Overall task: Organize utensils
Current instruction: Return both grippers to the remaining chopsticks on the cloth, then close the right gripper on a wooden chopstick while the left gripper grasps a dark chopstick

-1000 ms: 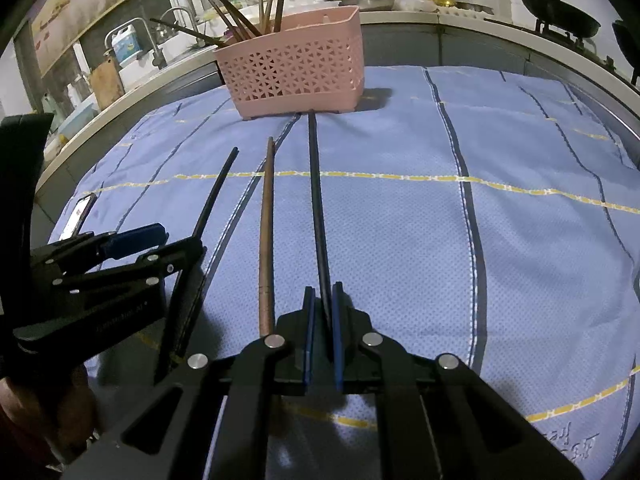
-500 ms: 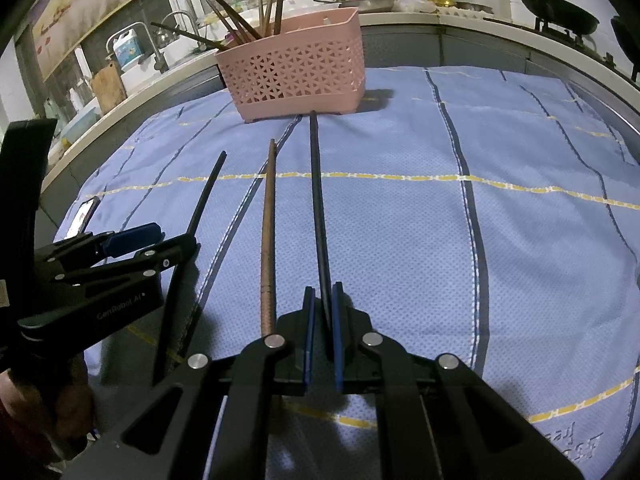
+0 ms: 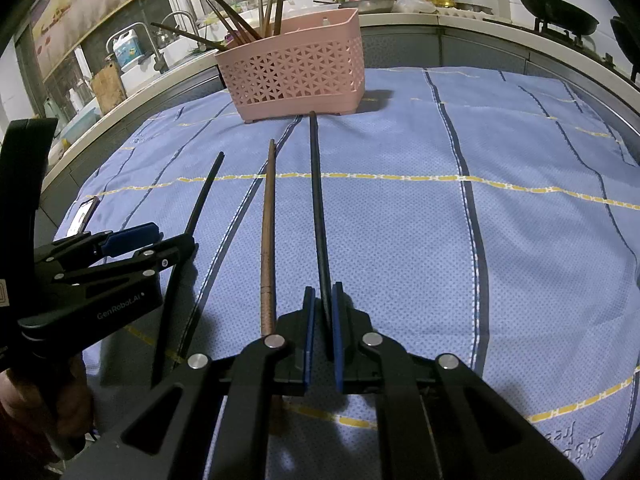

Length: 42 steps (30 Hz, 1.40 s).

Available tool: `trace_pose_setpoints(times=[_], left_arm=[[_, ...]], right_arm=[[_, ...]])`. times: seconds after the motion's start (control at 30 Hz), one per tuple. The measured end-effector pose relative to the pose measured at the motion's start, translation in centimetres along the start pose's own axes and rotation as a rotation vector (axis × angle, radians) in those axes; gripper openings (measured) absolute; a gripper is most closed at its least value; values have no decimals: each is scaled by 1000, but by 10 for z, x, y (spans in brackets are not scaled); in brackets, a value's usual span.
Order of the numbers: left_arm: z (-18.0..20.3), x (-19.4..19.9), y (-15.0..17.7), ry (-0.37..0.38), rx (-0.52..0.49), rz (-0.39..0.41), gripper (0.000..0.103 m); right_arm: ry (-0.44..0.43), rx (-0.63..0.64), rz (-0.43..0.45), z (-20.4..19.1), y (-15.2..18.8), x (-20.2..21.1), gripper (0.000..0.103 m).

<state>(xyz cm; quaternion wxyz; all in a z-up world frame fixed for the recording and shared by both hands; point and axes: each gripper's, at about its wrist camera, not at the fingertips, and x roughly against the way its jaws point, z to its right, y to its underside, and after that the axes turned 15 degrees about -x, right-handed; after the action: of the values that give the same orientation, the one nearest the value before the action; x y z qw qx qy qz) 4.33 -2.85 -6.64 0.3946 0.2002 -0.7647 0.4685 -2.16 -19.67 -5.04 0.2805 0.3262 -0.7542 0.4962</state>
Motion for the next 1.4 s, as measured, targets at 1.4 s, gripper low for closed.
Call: trace_pose_setpoints(times=[1.4], left_arm=[[-39, -11, -8, 66, 50, -2, 21]], right_arm=[[-205, -23, -79, -20, -57, -11, 12]])
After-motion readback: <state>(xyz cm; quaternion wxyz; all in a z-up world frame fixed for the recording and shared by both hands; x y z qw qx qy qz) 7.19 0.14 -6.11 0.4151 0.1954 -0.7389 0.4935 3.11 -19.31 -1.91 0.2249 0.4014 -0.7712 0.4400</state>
